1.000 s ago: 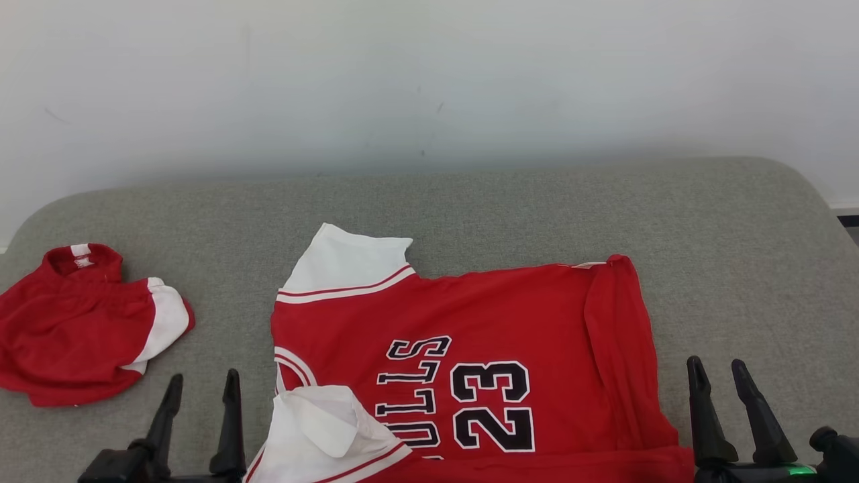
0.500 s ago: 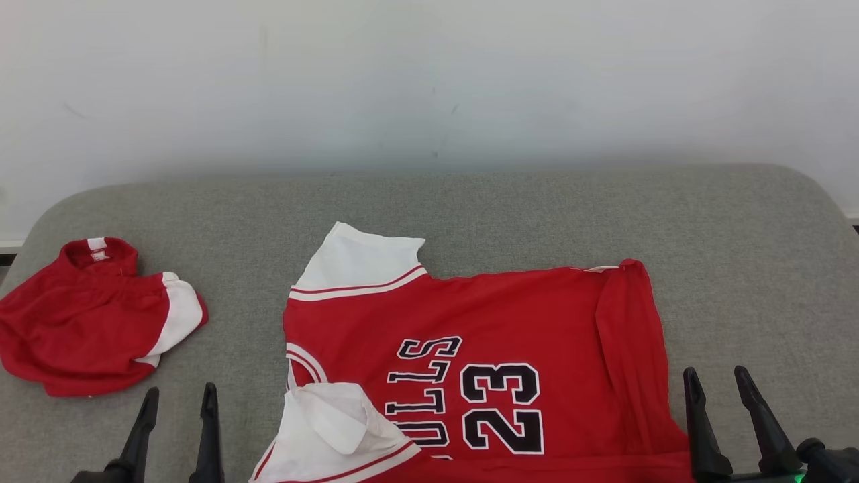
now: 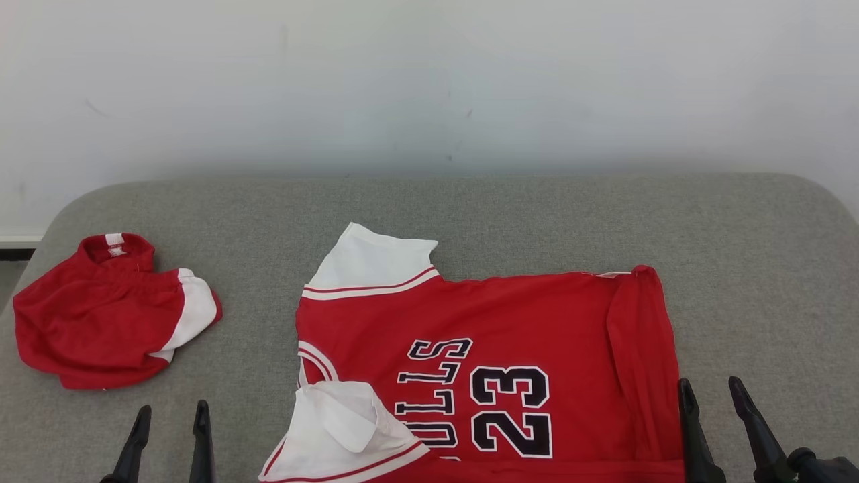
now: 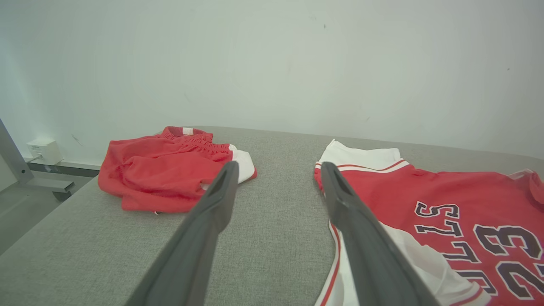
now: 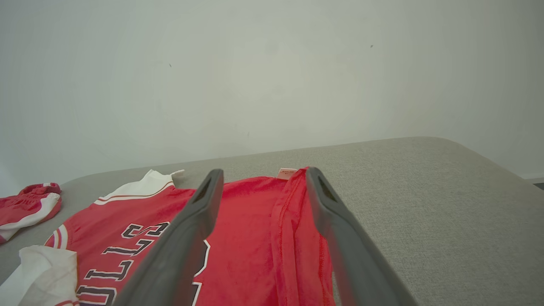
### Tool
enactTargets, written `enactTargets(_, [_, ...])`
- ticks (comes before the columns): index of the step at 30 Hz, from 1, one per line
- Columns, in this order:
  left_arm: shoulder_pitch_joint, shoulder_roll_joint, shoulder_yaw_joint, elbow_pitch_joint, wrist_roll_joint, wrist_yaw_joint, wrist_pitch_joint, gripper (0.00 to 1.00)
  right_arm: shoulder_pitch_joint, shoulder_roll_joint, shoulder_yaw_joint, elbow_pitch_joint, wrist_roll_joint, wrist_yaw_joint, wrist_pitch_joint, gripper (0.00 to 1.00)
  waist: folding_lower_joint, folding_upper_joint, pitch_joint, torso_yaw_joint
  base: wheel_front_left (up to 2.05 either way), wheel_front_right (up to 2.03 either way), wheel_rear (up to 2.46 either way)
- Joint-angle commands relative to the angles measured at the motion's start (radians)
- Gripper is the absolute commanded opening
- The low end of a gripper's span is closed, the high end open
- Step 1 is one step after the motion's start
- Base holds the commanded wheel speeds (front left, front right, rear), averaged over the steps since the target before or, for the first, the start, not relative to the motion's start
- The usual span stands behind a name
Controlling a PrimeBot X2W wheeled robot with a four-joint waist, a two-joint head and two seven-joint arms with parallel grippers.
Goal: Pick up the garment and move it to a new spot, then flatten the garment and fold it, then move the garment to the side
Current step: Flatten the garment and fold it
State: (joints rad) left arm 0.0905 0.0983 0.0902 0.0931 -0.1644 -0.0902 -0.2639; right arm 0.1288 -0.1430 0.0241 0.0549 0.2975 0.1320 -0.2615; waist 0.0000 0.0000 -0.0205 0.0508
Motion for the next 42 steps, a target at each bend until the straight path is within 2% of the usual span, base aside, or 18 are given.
enactTargets(1, [-0.001, -0.005, 0.008, 0.002, 0.011, -0.004, 0.000, 1.00, 0.011, -0.001, -0.003, 0.005, -0.006, -0.003, -0.005, 1.00, 0.0000, 0.0000, -0.001, -0.001, 0.00, 0.00, 0.00])
enactTargets(10, [-0.042, -0.012, 0.005, 0.028, 0.014, -0.023, -0.001, 1.00, -0.008, -0.015, -0.013, 0.037, 0.021, -0.003, -0.005, 1.00, 0.0000, 0.0000, 0.008, -0.005, 0.00, 0.00, 0.00])
enactTargets(15, [-0.154, 0.024, -0.026, 0.071, 0.018, -0.034, -0.001, 1.00, -0.080, -0.042, -0.035, 0.070, 0.057, -0.003, 0.013, 1.00, 0.0000, 0.0000, 0.037, -0.014, 0.00, 0.00, 0.00])
enactTargets(20, [-0.331, 0.081, -0.087, 0.148, -0.011, -0.038, 0.000, 1.00, -0.213, -0.079, -0.041, 0.101, 0.060, -0.003, 0.087, 1.00, 0.0000, 0.0000, 0.118, -0.036, 0.00, 0.00, 0.00])
enactTargets(24, [-0.514, 0.148, -0.194, 0.225, -0.065, -0.039, 0.019, 1.00, -0.357, -0.102, -0.038, 0.159, 0.078, -0.003, 0.169, 1.00, 0.0000, 0.0000, 0.216, -0.059, 0.00, 0.00, 0.00])
enactTargets(25, [-0.604, 0.176, -0.249, 0.260, -0.113, -0.039, 0.046, 1.00, -0.437, -0.108, -0.029, 0.185, 0.086, -0.003, 0.202, 1.00, 0.0000, 0.0000, 0.269, -0.069, 0.00, 0.00, 0.00])
enactTargets(28, [-0.744, 0.229, -0.329, 0.324, -0.170, -0.039, 0.069, 1.00, -0.535, -0.120, -0.008, 0.239, 0.090, -0.003, 0.239, 1.00, 0.0000, 0.0000, 0.336, -0.083, 0.00, 0.00, 0.00])
enactTargets(35, [-0.981, 0.301, -0.516, 0.481, -0.276, -0.039, 0.100, 1.00, -0.709, -0.110, 0.078, 0.366, 0.118, -0.003, 0.301, 1.00, 0.0000, 0.0000, 0.433, -0.119, 0.00, 0.00, 0.00])
enactTargets(42, [-1.118, 0.328, -0.702, 0.622, -0.401, -0.039, 0.130, 1.00, -0.822, -0.086, 0.164, 0.480, 0.177, -0.003, 0.347, 1.00, 0.0000, 0.0000, 0.471, -0.147, 0.00, 0.00, 0.00])
